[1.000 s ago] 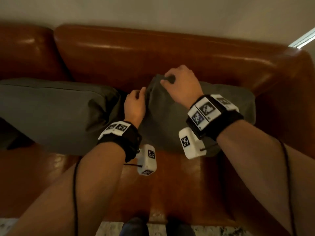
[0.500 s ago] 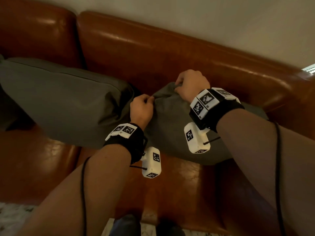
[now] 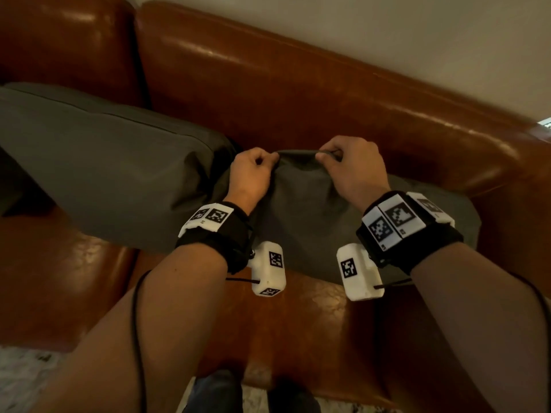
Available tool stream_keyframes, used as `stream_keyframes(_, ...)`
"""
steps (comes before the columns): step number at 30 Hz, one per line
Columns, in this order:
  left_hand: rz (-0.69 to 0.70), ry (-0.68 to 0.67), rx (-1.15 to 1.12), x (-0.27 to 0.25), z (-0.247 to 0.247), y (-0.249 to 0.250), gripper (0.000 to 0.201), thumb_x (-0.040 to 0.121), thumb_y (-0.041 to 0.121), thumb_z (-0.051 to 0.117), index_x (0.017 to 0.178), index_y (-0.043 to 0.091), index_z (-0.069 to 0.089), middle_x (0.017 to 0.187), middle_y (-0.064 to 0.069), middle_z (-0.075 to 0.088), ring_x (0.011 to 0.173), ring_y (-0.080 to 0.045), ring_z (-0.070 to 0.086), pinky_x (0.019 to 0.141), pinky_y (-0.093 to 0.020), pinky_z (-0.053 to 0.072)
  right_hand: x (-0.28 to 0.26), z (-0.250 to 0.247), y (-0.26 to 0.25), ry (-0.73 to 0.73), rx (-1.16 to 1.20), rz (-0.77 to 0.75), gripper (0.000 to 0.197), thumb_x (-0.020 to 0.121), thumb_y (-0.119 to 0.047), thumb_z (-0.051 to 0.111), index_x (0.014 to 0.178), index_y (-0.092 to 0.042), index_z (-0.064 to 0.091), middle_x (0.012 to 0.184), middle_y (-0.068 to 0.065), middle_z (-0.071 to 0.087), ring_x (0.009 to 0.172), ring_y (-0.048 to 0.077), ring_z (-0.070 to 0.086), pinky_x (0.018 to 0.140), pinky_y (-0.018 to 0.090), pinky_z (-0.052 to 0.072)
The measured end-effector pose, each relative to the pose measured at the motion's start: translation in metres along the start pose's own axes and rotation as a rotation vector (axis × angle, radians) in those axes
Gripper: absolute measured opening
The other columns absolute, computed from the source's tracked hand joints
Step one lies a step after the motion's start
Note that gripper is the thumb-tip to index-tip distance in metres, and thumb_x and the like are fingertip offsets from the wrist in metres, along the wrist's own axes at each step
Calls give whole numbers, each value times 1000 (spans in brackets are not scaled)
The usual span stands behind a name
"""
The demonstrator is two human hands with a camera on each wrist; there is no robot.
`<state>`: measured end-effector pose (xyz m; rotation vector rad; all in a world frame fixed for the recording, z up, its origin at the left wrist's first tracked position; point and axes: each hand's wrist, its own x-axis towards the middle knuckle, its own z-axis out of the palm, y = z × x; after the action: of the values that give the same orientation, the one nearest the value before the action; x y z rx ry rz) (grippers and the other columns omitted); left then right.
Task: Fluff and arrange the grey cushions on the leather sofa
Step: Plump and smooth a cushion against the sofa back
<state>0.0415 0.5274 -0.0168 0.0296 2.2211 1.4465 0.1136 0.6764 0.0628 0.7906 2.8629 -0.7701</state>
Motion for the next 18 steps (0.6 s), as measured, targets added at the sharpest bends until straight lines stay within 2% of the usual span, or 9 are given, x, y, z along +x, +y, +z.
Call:
stream_keyframes(3,-74,-19,-133,-3,3,0,31,97,33,55,91,5,67,95,-19,68,91,-33,65,85,-49,54,-4,2,1,29,27,-10,16,96,-30,58,100,-21,71,97,-2,70,91,16,62,78,31,49)
stream_keyframes(5,20,-56,-46,-2,2,7,22,92,33,61,95,11,63,93,-9,66,87,-23,64,79,-39,55,-2,2,1,25,37,-1,18,97,-30,57,99,-20,71,94,-1,69,89,15,62,78,32,49)
stream_keyframes(7,128,-121,95,2,0,13,19,88,29,68,96,15,59,92,-2,63,82,-15,59,71,-30,49,1,1,2,11,29,-1,19,97,-31,56,96,-19,70,92,-1,69,86,15,62,78,32,49)
stream_keyframes(10,178,-137,208,7,-7,14,11,88,23,68,88,15,62,85,4,62,76,-9,57,65,-23,45,2,2,3,-11,27,6,20,98,-34,54,87,-21,64,87,-1,66,83,17,60,74,32,46)
stream_keyframes(12,160,-134,170,9,-12,9,10,90,23,66,86,14,65,83,6,64,76,-7,60,66,-21,46,1,4,1,-29,13,17,24,99,-36,52,83,-20,60,81,-1,62,79,19,59,72,35,46)
stream_keyframes(14,127,-142,88,8,-14,4,14,93,24,63,90,12,69,88,0,69,82,-12,65,73,-26,53,2,3,-3,-69,-18,44,25,99,-37,51,84,-18,60,78,-2,59,79,20,59,74,38,48)
stream_keyframes(16,78,-176,-41,5,-14,3,17,96,22,58,91,12,70,91,-5,71,85,-17,67,77,-30,55,6,-2,-11,-121,-49,47,20,97,-35,55,90,-17,60,85,0,60,85,21,59,77,38,49)
stream_keyframes(18,16,-225,-175,2,-11,4,20,99,20,53,87,14,69,87,-6,69,79,-17,66,74,-31,55,13,-8,-24,-161,-120,-31,19,90,-32,65,104,-20,61,100,1,60,94,21,58,81,38,50)
